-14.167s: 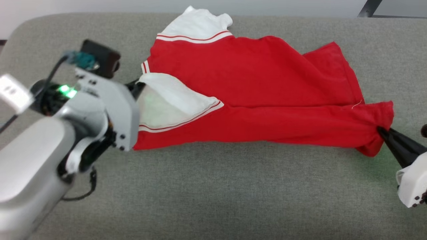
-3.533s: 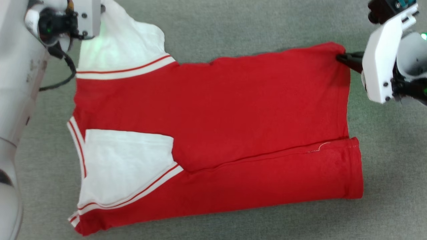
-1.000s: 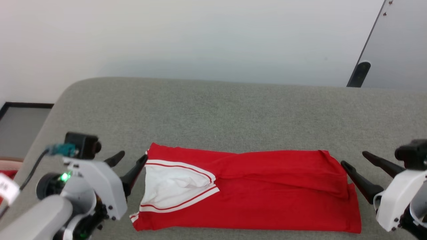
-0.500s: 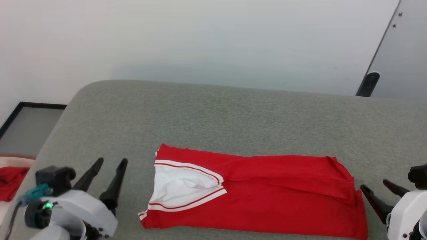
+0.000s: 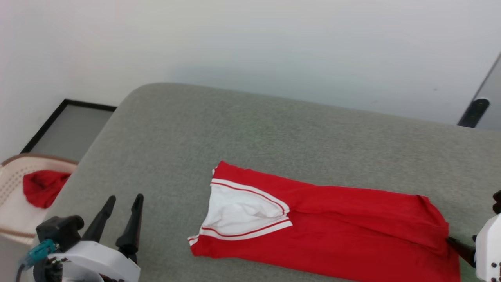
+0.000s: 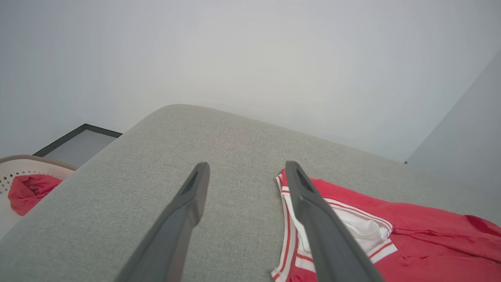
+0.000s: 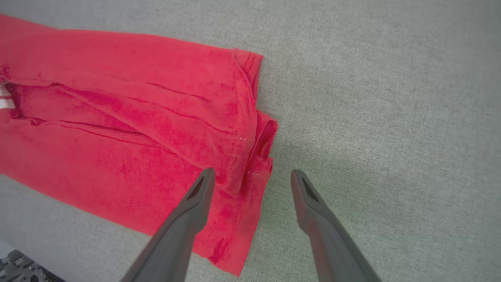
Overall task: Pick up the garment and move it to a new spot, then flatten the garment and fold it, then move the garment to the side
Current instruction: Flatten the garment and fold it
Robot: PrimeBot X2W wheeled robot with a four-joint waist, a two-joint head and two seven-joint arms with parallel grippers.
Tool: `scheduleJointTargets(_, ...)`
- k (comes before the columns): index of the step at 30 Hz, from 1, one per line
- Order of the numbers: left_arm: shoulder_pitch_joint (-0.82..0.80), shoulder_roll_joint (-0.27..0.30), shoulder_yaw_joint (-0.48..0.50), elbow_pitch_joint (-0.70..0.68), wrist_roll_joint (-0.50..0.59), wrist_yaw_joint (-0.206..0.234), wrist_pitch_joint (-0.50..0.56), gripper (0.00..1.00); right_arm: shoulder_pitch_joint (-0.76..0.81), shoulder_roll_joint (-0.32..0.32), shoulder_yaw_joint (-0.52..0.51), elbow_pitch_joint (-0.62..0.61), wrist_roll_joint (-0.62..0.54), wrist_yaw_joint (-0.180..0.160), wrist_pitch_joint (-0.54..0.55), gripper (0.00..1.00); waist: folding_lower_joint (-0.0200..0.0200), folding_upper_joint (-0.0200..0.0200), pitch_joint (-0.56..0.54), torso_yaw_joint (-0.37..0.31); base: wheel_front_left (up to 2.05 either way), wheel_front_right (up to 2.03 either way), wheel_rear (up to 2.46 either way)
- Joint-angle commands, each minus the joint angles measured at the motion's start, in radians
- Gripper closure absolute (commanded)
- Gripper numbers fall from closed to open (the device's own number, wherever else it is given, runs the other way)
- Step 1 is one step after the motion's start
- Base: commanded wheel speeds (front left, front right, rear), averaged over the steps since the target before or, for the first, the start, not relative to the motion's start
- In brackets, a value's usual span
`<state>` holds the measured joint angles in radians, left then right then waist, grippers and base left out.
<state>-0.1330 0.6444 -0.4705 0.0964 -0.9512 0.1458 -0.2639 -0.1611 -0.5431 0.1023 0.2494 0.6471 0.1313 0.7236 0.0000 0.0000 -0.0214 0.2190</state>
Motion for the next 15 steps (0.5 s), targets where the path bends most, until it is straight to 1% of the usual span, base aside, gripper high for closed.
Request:
scheduleJointTargets(1, 0.006, -0.012, 0.012, 0.0, 0.016, -0.011, 0.001, 0.0, -0.012, -0.001, -0.005, 0.011, 0.006, -0.001, 0.013, 0.0, 0.0, 0.0, 0.025, 0.034, 0.0, 0.0, 0.0)
scheduleJointTargets(7, 0.026, -0.096, 0.094, 0.021, 0.093, -0.061, 0.0, 0.0, -0.05, 0.003, -0.018, 0.071, -0.006, -0.001, 0.087, 0.0, 0.0, 0.0, 0.07, 0.073, 0.0, 0.0, 0.0)
scheduleJointTargets(15, 0.029, -0.2, 0.186, 0.054, 0.171, -0.127, 0.0, 0.0, -0.097, 0.057, -0.015, 0.172, 0.013, -0.001, 0.133, 0.0, 0.0, 0.0, 0.115, 0.095, 0.0, 0.0, 0.0)
